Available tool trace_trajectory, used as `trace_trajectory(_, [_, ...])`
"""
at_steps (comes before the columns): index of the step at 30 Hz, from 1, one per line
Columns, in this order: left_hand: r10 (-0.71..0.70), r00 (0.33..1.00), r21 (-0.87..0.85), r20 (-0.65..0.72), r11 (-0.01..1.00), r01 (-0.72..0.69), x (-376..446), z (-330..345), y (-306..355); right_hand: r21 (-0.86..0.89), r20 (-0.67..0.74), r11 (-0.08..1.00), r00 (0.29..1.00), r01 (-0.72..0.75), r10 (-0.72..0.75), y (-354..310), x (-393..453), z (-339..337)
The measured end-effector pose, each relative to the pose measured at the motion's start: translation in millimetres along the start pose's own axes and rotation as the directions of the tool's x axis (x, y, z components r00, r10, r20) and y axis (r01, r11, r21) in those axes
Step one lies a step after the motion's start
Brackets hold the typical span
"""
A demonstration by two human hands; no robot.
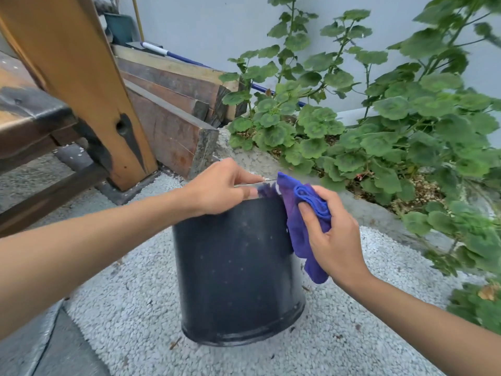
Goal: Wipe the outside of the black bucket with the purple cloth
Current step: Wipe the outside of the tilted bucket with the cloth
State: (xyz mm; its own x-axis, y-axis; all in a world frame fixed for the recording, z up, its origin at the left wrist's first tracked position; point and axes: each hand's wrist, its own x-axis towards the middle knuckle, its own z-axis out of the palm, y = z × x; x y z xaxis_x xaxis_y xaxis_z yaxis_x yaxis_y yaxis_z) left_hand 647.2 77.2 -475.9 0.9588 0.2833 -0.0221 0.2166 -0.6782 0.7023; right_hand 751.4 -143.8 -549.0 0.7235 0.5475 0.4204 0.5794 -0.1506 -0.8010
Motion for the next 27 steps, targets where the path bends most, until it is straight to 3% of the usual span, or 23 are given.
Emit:
trace_trajectory(3, [0.046, 0.993, 0.002, 0.108, 0.999, -0.047, 30.8, 1.9, 0.0, -0.061, -0.02, 0.997, 0.999, 0.046, -0.048, 2.5, 11.3, -10.4])
trace_trajectory(6, [0.093, 0.984, 0.153, 0.153, 0.981, -0.117, 47.1, 18.4, -7.9, -0.16, 0.002, 0.98, 0.993, 0.119, -0.121, 9.6, 12.9, -8.4])
trace_trajectory(12, [0.233, 0.955, 0.544, 0.181, 0.786, -0.295, 59.4, 16.6, -22.3, -0.181, 0.004, 0.969, 0.986, 0.166, -0.168, 12.3, 23.2, 20.3])
trace_trajectory(15, [0.273, 0.919, 0.504, 0.284, 0.773, -0.385, 65.5, 9.8, -30.6, -0.145, -0.06, 0.974, 0.981, 0.174, -0.185, 6.8, 43.4, 32.7])
trace_trajectory(18, [0.289, 0.909, 0.369, 0.302, 0.843, -0.391, 74.8, 2.1, -39.1, -0.167, -0.065, 0.922, 0.929, 0.35, -0.365, 5.0, 63.2, 43.1])
trace_trajectory(21, [0.418, 0.885, 0.195, 0.207, 0.868, -0.456, 78.4, 0.0, -48.1, -0.258, 0.122, 0.732, 0.773, 0.63, -0.623, 20.4, 64.3, 65.6])
trace_trajectory(23, [0.422, 0.88, 0.131, 0.22, 0.881, -0.455, 78.8, -3.4, -51.9, -0.269, 0.212, 0.664, 0.716, 0.697, -0.665, 35.4, 58.9, 83.9])
trace_trajectory(27, [0.46, 0.855, 0.312, 0.241, 0.797, -0.517, 83.2, -6.4, -60.3, -0.322, 0.266, 0.602, 0.68, 0.73, -0.683, 54.8, 55.8, 95.1])
